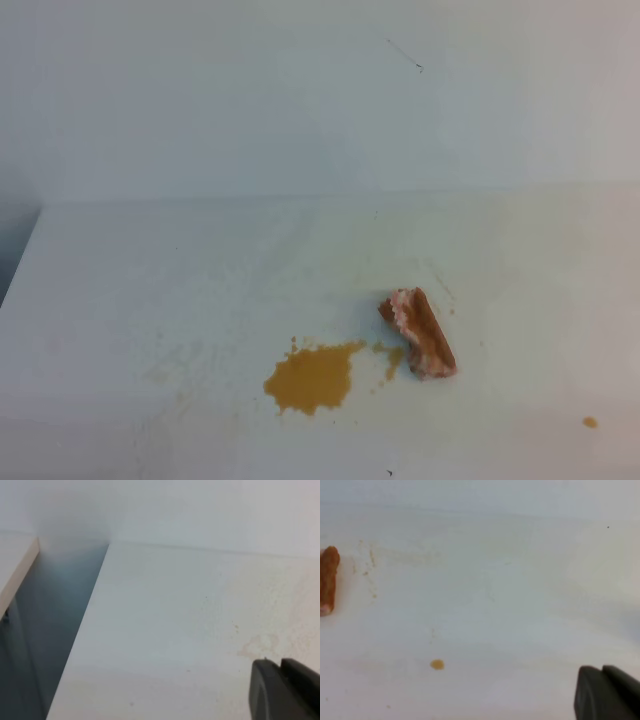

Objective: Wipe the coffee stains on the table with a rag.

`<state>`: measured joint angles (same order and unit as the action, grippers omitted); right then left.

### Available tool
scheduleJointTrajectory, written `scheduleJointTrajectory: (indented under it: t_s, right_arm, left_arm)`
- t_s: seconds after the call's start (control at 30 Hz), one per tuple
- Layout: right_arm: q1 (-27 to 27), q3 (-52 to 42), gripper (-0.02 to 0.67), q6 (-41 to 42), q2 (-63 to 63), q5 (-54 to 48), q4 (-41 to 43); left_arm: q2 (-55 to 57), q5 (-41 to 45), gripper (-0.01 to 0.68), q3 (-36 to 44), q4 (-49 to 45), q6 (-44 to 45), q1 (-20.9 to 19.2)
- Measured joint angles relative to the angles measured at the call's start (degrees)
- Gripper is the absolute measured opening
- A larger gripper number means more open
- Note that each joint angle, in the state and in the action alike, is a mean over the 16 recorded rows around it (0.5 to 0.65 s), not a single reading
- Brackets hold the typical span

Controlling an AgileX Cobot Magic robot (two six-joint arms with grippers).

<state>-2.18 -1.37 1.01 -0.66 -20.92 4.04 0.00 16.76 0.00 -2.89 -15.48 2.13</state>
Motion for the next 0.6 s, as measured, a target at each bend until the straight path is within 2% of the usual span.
scheduleJointTrajectory:
  t_s: [0.6]
  right_arm:
    - [0.0, 0.0, -0.002, 0.0, 0.0, 0.0, 0.0]
  left_arm:
    - [-0.3, -0.16, -0.003, 0.33, -0.01, 0.0, 0.0]
